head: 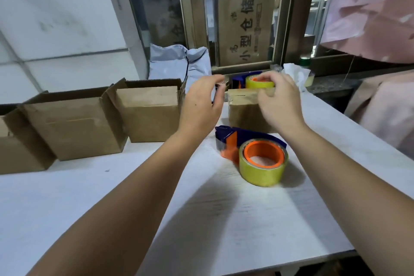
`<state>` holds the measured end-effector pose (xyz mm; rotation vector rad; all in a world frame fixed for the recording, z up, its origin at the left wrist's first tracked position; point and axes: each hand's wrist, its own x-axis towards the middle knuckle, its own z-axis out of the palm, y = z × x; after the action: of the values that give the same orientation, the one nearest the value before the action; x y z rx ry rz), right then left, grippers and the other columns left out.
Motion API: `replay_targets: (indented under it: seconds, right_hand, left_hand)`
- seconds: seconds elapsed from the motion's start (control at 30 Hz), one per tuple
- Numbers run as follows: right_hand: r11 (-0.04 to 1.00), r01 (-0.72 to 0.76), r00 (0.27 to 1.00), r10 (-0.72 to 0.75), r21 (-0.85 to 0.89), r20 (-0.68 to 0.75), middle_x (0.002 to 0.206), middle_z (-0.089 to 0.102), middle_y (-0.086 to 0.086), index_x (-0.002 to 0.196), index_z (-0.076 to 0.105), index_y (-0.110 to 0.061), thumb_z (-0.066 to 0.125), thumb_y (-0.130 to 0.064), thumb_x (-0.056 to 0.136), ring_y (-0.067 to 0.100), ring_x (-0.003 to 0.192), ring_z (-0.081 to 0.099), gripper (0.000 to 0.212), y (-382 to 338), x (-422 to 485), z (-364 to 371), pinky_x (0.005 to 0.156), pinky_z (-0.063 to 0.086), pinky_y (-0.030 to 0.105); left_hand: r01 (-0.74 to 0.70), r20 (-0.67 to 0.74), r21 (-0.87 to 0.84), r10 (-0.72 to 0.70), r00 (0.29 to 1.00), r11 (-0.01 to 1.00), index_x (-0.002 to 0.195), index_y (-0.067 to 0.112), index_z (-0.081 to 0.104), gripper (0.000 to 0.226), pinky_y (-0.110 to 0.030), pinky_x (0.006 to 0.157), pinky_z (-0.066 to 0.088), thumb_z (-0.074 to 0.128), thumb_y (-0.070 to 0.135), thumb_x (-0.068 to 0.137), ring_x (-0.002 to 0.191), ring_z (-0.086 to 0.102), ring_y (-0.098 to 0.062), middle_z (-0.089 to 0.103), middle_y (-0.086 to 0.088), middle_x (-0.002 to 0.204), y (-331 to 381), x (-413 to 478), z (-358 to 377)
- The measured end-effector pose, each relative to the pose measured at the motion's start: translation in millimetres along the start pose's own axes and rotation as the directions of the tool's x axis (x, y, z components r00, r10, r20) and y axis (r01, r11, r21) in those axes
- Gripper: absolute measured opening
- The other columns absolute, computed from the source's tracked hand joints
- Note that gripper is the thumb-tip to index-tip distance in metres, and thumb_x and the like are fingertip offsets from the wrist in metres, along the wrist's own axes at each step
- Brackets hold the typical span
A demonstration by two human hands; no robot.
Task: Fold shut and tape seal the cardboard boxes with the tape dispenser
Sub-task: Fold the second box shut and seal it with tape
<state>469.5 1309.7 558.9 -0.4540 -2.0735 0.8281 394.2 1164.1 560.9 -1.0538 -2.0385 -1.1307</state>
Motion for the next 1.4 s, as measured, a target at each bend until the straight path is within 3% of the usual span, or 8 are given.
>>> replay_targets:
  seconds: [0.1, 0.3, 0.4, 0.53, 0.8, 1.03, 1.27, 1.4]
  right_hand:
    - [0.975, 0.197, 0.978, -0.189, -0.098, 0.091, 0.113, 0.056, -0.002, 0.110, 0.063, -0.021, 0.051, -0.008, 0.086, 0.018, 0.111, 0.047, 0.030, -36, -8, 12, 0.089, 0.036, 0.025]
    - [0.928, 0.332, 0.912, -0.270, -0.168, 0.307, 0.119, 0.055, 0.001, 0.115, 0.059, -0.021, 0.048, -0.014, 0.090, 0.020, 0.116, 0.042, 0.029, -70, -23, 41, 0.092, 0.042, 0.037]
    - [0.919, 0.339, 0.899, -0.253, -0.203, 0.358, 0.119, 0.054, 0.000, 0.116, 0.058, -0.022, 0.048, -0.016, 0.091, 0.020, 0.114, 0.043, 0.028, -73, -29, 50, 0.088, 0.041, 0.034]
    - [0.958, 0.258, 0.917, -0.204, -0.121, 0.343, 0.114, 0.056, 0.001, 0.113, 0.059, -0.023, 0.048, -0.016, 0.090, 0.022, 0.111, 0.047, 0.027, -69, -32, 62, 0.091, 0.043, 0.037]
    - [0.965, 0.187, 0.942, -0.229, 0.183, 0.246, 0.129, 0.052, -0.002, 0.114, 0.066, -0.021, 0.049, -0.029, 0.097, 0.011, 0.126, 0.042, 0.026, -87, -36, 63, 0.106, 0.034, 0.031]
    - [0.966, 0.040, 0.930, -0.130, 0.256, 0.344, 0.055, 0.061, -0.015, 0.066, 0.070, -0.026, 0.053, -0.038, 0.090, 0.004, 0.071, 0.057, 0.032, -104, -32, 44, 0.069, 0.040, 0.030]
    - [0.998, 0.063, 0.864, -0.044, -0.020, 0.502, 0.108, 0.060, -0.013, 0.103, 0.070, -0.039, 0.052, -0.020, 0.083, 0.024, 0.121, 0.039, 0.033, -105, -41, 44, 0.104, 0.037, 0.037]
    - [0.999, 0.028, 0.785, 0.006, -0.046, 0.620, 0.125, 0.044, -0.001, 0.129, 0.053, -0.044, 0.047, -0.005, 0.077, 0.028, 0.118, 0.044, 0.065, -103, -39, 45, 0.100, 0.043, 0.040]
  left_hand:
    - [-0.171, -0.079, 0.195, 0.189, 0.979, 0.966, 0.114, 0.006, 0.061, 0.035, -0.020, 0.091, 0.034, 0.043, 0.030, 0.094, 0.105, 0.054, -0.022, 0.063, -0.009, 0.114, -16, -4, -19]
    - [0.175, 0.212, 0.655, -0.401, 0.891, 0.735, 0.151, 0.019, 0.008, 0.081, -0.057, 0.113, -0.003, 0.057, 0.041, 0.090, 0.146, 0.003, -0.027, 0.019, -0.008, 0.155, -64, 4, -62]
    - [0.096, 0.287, 0.756, -0.459, 0.841, 0.647, 0.149, 0.019, 0.014, 0.084, -0.061, 0.111, -0.001, 0.064, 0.040, 0.086, 0.141, 0.015, -0.030, 0.027, -0.011, 0.146, -82, 8, -78]
    - [-0.007, 0.372, 0.662, -0.320, 0.871, 0.749, 0.124, 0.017, 0.045, 0.044, -0.051, 0.111, 0.014, 0.064, 0.032, 0.086, 0.120, 0.044, -0.026, 0.048, -0.006, 0.122, -75, 10, -87]
    - [-0.270, 0.581, 0.571, -0.149, 0.800, 0.775, 0.110, 0.020, 0.048, 0.018, -0.036, 0.068, 0.041, 0.051, 0.029, 0.095, 0.097, 0.056, -0.031, 0.053, -0.005, 0.091, -35, 9, -118]
    - [-0.318, 0.654, 0.478, -0.091, 0.751, 0.819, 0.122, 0.027, 0.048, 0.026, -0.033, 0.071, 0.038, 0.050, 0.031, 0.096, 0.098, 0.053, -0.025, 0.060, -0.003, 0.104, -10, -8, -131]
    - [-0.183, 0.591, 0.379, -0.085, 0.802, 0.907, 0.083, 0.031, 0.061, 0.034, -0.033, 0.061, 0.037, 0.038, 0.054, 0.093, 0.073, 0.050, -0.019, 0.043, 0.013, 0.062, -4, -32, -137]
    - [0.055, 0.238, 0.557, -0.222, 0.945, 0.829, 0.102, 0.024, 0.064, 0.043, -0.032, 0.061, 0.035, 0.030, 0.051, 0.097, 0.087, 0.059, -0.029, 0.062, -0.001, 0.081, -4, -37, -142]
